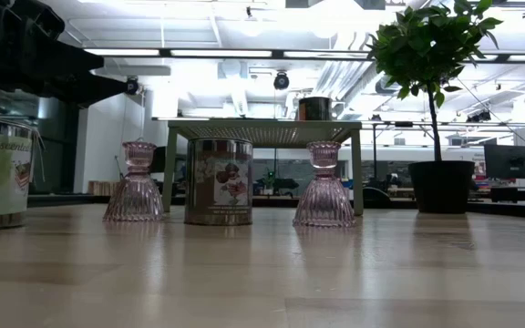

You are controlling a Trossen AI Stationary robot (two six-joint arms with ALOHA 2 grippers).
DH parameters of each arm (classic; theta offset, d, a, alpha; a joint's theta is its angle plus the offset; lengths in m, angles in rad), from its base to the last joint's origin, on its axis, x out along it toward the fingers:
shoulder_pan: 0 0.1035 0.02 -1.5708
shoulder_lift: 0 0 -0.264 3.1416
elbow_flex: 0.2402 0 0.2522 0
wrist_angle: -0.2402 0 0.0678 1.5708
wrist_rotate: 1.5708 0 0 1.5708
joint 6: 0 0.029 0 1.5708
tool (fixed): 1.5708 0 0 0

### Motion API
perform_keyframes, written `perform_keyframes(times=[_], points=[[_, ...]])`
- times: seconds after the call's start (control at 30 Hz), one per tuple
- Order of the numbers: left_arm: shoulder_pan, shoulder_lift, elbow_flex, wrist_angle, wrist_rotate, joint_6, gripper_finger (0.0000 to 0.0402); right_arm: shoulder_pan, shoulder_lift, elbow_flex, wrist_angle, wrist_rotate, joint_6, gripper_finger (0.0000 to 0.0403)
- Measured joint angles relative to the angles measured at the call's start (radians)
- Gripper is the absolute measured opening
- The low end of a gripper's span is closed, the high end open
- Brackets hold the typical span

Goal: Pick & Place candle stick holders
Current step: Put the yellow candle holder on the shelf

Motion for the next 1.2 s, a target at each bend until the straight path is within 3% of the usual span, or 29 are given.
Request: perform_keyframes(times=[0.2,0.53,0.77,1.2], points=[[0.000,0.000,0.000,0.000,0.000,0.000,0.0399,-0.016,0.000,0.000,0.003,-0.006,-0.014,0.0201],[0.000,0.000,0.000,0.000,-0.001,0.000,0.0399,-0.022,0.000,0.002,0.012,-0.017,-0.039,0.0133],[0.000,0.000,0.000,0.000,-0.001,0.000,0.0399,-0.022,0.000,0.001,0.014,0.006,-0.038,0.0144],[0.000,0.000,0.000,0.000,-0.002,0.000,0.0399,-0.037,-0.003,0.000,0.086,0.097,-0.051,0.0130]])
